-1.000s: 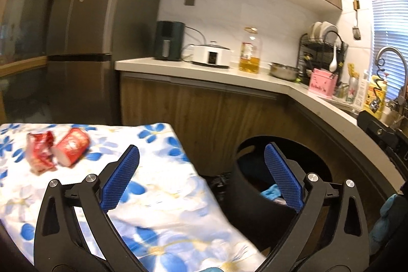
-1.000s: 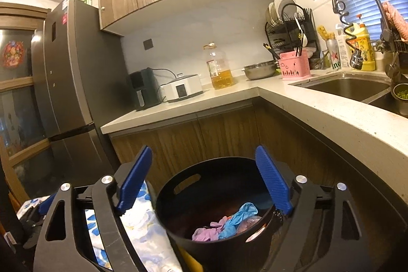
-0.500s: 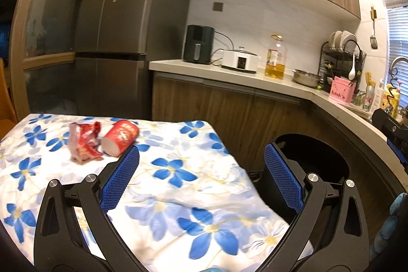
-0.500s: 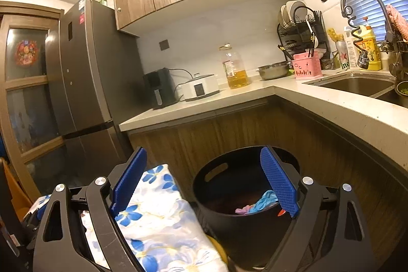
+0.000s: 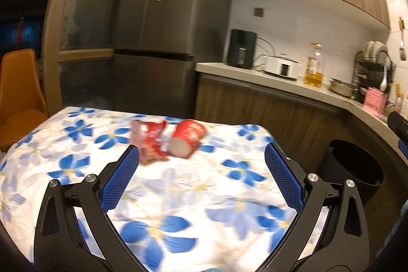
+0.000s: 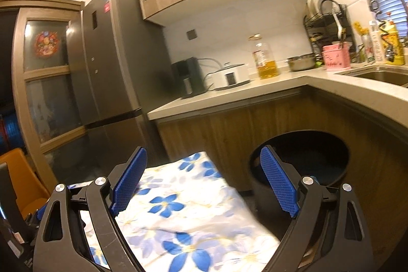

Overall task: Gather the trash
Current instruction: 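Move both open tools back to the clear bag and red cup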

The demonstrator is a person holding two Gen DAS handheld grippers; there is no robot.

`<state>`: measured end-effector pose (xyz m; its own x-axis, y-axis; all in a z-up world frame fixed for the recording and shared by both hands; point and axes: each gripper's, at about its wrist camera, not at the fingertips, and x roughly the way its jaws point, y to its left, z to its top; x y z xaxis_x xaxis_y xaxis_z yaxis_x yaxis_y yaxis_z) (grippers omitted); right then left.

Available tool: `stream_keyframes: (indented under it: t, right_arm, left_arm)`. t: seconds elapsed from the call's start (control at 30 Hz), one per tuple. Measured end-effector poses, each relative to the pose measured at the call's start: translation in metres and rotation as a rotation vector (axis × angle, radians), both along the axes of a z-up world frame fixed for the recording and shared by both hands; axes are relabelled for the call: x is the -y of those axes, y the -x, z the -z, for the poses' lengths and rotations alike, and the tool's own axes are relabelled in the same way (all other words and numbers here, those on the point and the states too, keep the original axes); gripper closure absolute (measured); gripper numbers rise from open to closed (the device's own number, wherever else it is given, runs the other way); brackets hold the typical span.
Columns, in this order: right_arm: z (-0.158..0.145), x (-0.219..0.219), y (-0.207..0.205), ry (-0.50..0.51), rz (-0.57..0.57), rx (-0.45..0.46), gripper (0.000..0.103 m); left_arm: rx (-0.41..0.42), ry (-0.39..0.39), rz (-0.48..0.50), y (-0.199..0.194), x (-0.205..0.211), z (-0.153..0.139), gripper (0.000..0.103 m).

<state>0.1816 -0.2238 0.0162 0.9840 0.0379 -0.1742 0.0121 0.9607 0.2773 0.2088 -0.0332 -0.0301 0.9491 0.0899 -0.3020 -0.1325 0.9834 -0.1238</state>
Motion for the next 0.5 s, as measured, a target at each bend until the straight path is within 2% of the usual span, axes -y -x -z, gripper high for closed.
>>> stream_keyframes:
  t: [0.27, 0.5]
  right_arm:
    - [0.008, -0.052, -0.031, 0.001, -0.091, -0.017, 0.016]
    - [0.015, -0.087, -0.058, 0.026, -0.142, -0.024, 0.016]
  left_arm:
    - [0.004, -0.017, -0.091, -0.017, -0.053, 0.01, 0.006]
    - [-0.03, 0.013, -0.141, -0.056, -0.087, 0.022, 0.006]
